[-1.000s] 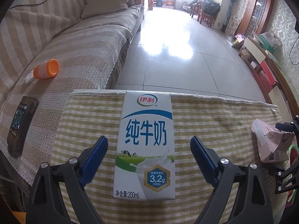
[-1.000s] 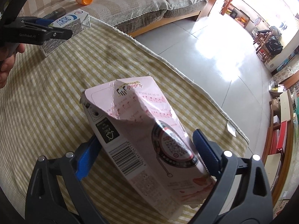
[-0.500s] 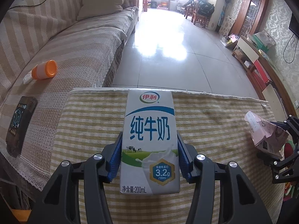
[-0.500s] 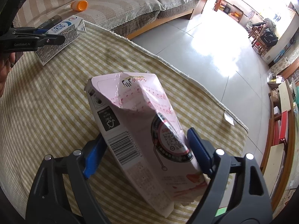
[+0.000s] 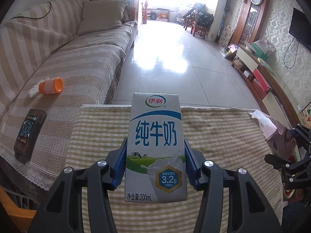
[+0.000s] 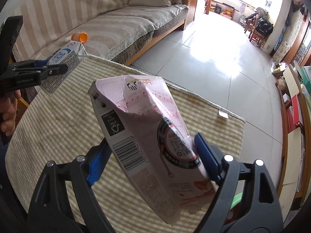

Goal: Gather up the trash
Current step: 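Lift the pink bag and white milk carton and carry them over the red bin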

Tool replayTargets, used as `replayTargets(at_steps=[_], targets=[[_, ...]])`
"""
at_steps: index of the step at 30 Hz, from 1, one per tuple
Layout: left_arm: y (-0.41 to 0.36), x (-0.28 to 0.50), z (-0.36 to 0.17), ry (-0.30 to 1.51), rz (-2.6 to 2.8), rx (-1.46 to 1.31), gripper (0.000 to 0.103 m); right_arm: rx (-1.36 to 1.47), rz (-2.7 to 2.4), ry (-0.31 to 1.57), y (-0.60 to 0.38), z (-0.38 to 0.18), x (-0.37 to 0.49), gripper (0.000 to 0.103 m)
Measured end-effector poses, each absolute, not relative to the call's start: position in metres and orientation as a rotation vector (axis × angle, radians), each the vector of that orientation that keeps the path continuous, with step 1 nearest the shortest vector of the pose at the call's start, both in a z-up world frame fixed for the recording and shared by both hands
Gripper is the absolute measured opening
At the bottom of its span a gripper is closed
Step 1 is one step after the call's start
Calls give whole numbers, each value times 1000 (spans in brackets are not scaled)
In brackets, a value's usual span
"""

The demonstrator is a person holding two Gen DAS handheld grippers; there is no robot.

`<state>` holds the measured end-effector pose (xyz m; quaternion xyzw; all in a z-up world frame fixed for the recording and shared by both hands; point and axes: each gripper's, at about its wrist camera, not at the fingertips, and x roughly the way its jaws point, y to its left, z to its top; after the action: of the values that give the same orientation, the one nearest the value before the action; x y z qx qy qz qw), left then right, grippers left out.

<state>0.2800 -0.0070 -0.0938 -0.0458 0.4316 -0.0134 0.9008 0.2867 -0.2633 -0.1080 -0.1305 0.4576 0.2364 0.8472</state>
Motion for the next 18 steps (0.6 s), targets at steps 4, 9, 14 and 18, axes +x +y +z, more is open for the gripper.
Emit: replayTargets(at_steps=[4, 9, 14, 18], targets=[[-16, 257, -67, 849, -44, -91, 49, -226, 480, 927, -271, -79, 268, 82], [-28, 222, -39, 807, -78, -102, 49, -127, 440, 877, -287, -43, 243, 82], [-38, 188, -17, 775, -103, -105, 49, -60, 415, 828, -302, -16, 211, 82], [-45, 162, -2, 753, -120, -103, 49, -41, 386, 778, -309, 0, 184, 82]])
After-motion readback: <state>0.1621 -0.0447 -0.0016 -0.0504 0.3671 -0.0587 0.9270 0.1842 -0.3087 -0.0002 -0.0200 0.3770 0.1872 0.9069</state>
